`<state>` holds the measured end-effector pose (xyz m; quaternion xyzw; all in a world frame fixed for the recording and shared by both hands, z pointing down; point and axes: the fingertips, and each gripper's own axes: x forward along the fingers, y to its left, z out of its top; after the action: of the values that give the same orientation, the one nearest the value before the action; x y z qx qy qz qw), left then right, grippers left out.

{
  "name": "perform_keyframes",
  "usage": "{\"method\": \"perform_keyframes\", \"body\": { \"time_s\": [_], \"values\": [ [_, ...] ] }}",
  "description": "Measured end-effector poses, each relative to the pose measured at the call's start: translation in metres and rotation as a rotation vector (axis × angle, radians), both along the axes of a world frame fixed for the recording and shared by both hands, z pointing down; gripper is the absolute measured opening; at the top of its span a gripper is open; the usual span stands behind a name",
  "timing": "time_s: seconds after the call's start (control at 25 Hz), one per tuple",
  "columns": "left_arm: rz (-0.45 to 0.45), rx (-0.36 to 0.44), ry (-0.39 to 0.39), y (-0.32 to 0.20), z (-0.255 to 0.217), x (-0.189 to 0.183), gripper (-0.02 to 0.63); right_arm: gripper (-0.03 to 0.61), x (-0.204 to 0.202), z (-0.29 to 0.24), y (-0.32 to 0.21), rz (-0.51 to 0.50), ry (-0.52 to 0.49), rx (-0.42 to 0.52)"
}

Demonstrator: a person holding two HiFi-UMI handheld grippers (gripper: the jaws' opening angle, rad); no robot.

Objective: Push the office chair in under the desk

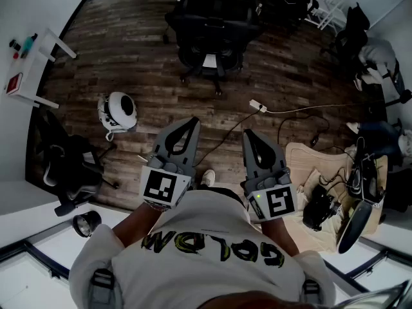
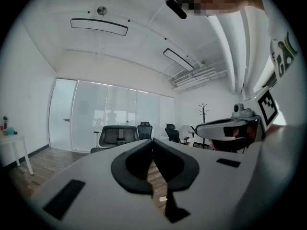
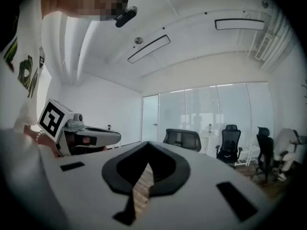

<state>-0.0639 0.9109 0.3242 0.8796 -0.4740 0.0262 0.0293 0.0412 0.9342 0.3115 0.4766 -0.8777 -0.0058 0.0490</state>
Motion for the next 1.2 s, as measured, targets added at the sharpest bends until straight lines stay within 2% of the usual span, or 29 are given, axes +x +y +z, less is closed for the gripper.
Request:
{"method": "perform_keyframes", "body": {
  "time_s": [0.32,0.68,1.0,1.2],
  "values": [
    [-0.018,-0.01,0.006,0.003,0.015,0.023,0.011,0.011,0.031,0.009,-0.002,0.021,-0.004,-0.005],
    [-0.049,0.0,-0.019,-0.005,0.018,0.021,0.012,0.011,0.034,0.019,-0.011,0.013,-0.016,-0.023],
    [-0.065,0.022,-0.033,-0.036,0.016,0.012,0.012,0.011,0.033,0.019,-0.038,0.019,-0.006,-0.02],
    [-0.06,0.015,-0.033,-0.076,0.017,0.005,0.012,0.011,0.026,0.018,-0.078,0.023,-0.003,-0.019]
  ]
}}
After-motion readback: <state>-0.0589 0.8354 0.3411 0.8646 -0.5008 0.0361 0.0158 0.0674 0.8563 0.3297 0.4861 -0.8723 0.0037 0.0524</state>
